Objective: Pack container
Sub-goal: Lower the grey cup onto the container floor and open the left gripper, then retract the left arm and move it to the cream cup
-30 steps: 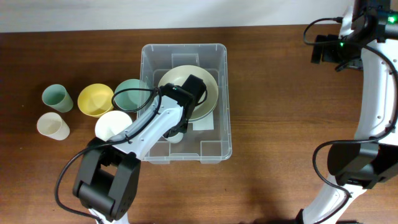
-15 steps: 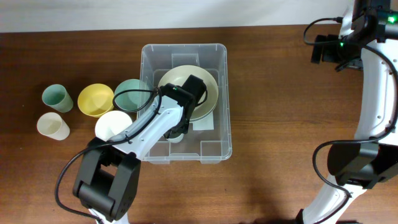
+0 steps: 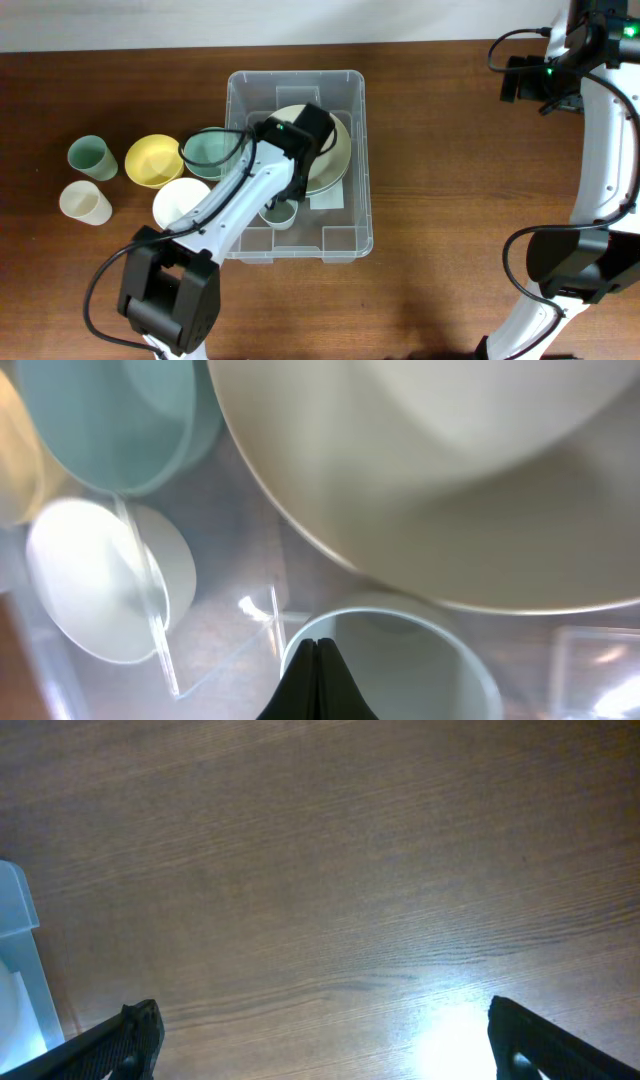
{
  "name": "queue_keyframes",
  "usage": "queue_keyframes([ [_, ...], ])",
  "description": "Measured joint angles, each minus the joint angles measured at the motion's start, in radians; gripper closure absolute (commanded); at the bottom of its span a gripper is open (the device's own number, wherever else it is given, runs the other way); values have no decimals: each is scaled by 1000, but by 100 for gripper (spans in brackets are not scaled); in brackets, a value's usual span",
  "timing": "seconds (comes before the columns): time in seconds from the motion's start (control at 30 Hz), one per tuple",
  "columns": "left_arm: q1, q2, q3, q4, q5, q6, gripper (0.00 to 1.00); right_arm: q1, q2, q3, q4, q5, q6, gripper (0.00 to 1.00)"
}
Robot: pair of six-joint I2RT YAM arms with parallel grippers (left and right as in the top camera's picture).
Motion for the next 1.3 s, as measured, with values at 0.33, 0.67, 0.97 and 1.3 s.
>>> queue_keyframes([
  [0.33,151,1,292,-61,64,-13,99,0,0,0,0,0,0,1],
  [0.67,731,-1,311,-34,65,-35,99,0,0,0,0,0,0,1],
  [0.97,939,-2,306,19,64,-36,99,0,0,0,0,0,0,1],
  [1.3,949,-2,132,49,65,-49,37,0,0,0,0,0,0,1],
])
